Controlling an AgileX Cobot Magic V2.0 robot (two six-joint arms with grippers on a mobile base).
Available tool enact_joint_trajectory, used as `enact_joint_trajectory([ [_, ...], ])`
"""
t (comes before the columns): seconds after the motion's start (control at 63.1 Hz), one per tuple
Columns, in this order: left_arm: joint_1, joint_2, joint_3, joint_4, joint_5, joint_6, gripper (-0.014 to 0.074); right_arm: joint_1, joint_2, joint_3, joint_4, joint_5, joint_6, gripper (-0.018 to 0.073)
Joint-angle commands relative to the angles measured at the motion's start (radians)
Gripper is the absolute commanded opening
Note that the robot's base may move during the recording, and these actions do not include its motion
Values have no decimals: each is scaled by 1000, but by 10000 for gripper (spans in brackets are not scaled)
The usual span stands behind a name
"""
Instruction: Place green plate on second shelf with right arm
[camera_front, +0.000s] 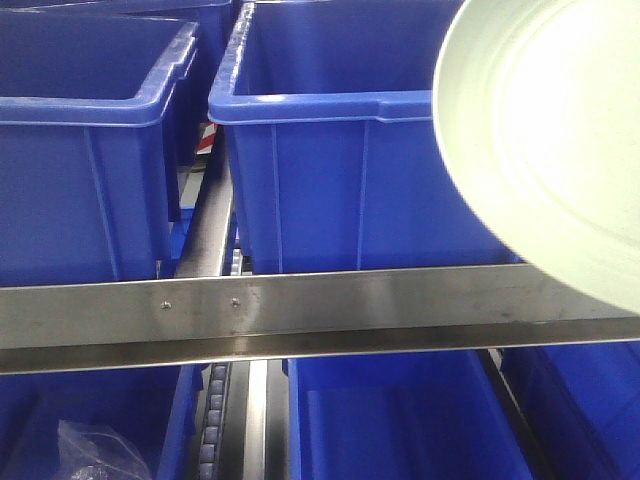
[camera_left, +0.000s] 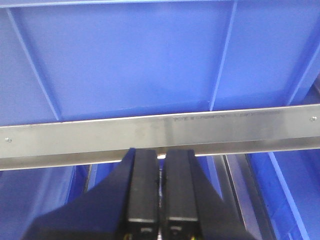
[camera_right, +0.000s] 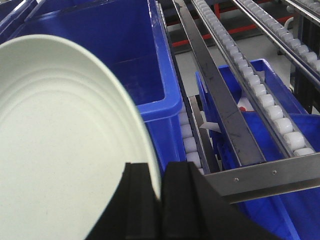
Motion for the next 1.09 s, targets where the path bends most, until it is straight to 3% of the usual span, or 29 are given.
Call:
enact_joint_trajectory([
  [0.0,-7,-23,41,4,-58,-2,125,-8,2,-35,-5,-110,1,48],
  [1.078,-7,-23,41,4,-58,-2,125,-8,2,-35,-5,-110,1,48],
])
